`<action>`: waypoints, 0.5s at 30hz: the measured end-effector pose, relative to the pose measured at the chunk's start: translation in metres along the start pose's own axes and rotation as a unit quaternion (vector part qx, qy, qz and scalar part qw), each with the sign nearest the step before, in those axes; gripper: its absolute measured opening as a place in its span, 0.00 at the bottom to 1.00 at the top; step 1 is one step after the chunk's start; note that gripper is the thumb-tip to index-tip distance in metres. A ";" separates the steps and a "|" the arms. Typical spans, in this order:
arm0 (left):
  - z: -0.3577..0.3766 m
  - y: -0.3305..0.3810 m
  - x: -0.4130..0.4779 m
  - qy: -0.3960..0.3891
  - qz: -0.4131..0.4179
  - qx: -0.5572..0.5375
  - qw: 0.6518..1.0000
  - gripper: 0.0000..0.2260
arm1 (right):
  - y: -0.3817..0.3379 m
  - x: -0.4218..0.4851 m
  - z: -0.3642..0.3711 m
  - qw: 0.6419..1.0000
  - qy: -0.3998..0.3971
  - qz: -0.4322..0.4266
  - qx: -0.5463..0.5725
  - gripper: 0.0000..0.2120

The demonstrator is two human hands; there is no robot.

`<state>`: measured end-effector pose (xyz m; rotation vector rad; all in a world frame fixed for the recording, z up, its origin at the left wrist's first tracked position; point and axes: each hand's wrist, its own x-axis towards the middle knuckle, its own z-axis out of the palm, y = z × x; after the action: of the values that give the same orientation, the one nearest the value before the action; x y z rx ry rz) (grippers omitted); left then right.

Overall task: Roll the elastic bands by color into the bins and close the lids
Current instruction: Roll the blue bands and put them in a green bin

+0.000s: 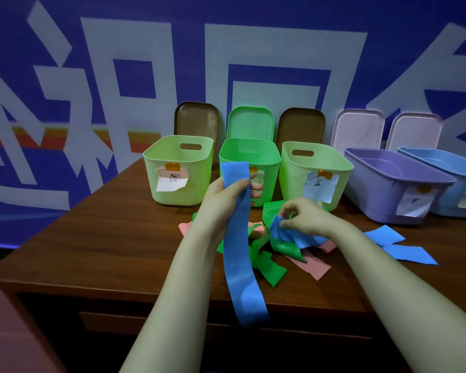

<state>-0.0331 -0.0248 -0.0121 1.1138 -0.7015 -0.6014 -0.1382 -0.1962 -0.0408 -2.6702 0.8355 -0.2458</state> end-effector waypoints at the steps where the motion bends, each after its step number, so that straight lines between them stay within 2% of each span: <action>1: 0.001 0.001 0.000 0.003 0.005 0.009 1.000 0.08 | -0.002 0.000 -0.003 0.999 0.049 0.000 -0.008 0.05; 4: 0.005 0.012 0.001 0.014 0.013 0.011 1.000 0.13 | -0.013 0.002 -0.015 0.979 0.199 -0.020 0.041 0.04; 8: 0.009 0.028 -0.001 0.025 0.044 0.007 0.999 0.14 | -0.032 0.004 -0.042 0.916 0.342 -0.040 0.206 0.04; 12: 0.007 0.040 -0.001 0.046 0.076 -0.002 0.996 0.12 | -0.054 -0.002 -0.072 0.854 0.425 -0.074 0.291 0.04; 15: 0.005 0.051 0.000 0.053 0.095 -0.020 0.994 0.12 | -0.071 -0.011 -0.092 0.820 0.456 -0.100 0.332 0.03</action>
<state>-0.0326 -0.0112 0.0379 1.0217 -0.6908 -0.3895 -0.1339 -0.1587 0.0694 -1.8645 0.5130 -1.6203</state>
